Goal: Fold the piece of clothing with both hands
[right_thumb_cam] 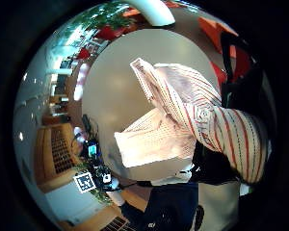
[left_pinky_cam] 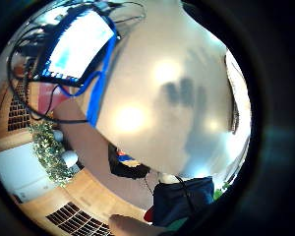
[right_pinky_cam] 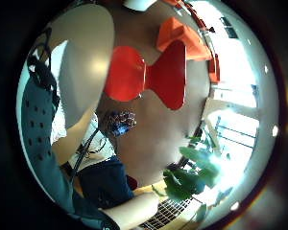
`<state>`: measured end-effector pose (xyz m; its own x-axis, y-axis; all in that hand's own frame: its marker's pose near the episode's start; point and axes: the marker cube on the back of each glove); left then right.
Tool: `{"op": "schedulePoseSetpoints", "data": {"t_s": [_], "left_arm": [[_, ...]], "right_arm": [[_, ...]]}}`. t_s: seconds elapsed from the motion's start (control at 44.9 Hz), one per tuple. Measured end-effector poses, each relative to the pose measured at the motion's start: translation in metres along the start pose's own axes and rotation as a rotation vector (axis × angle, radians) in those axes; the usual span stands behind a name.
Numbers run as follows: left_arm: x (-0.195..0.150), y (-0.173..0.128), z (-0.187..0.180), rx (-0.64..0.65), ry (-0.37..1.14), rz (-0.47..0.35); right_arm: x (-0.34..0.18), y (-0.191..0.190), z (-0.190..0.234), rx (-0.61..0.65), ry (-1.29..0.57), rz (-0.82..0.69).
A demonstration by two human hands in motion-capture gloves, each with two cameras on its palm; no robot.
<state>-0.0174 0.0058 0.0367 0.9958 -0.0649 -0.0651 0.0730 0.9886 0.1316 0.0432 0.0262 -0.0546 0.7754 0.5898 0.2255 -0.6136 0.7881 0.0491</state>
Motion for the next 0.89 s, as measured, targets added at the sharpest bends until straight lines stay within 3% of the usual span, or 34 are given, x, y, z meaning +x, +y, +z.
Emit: {"op": "schedulePoseSetpoints", "data": {"t_s": [0.045,0.245,0.379,0.49,0.713,0.891], "left_arm": [[-0.008,0.003,-0.006,0.020,-0.009,-0.013],[-0.041,0.036,-0.045,0.096,-0.046,-0.068],[-0.066,0.060,-0.066,0.143,-0.007,-0.104],[-0.094,0.079,-0.074,0.171,-0.008,-0.139],[-0.140,0.108,-0.079,0.170,0.019,-0.207],[-0.159,0.114,-0.084,0.176,0.048,-0.234]], "right_arm": [[-0.029,-0.007,0.001,0.107,0.064,-0.019],[-0.160,0.038,0.014,0.207,0.372,-0.131],[-0.222,0.079,0.039,0.143,0.442,-0.182],[-0.256,0.126,0.061,0.018,0.403,-0.310],[-0.280,0.152,0.094,-0.212,0.400,-0.436],[-0.284,0.138,0.086,-0.192,0.188,-0.513]]}}
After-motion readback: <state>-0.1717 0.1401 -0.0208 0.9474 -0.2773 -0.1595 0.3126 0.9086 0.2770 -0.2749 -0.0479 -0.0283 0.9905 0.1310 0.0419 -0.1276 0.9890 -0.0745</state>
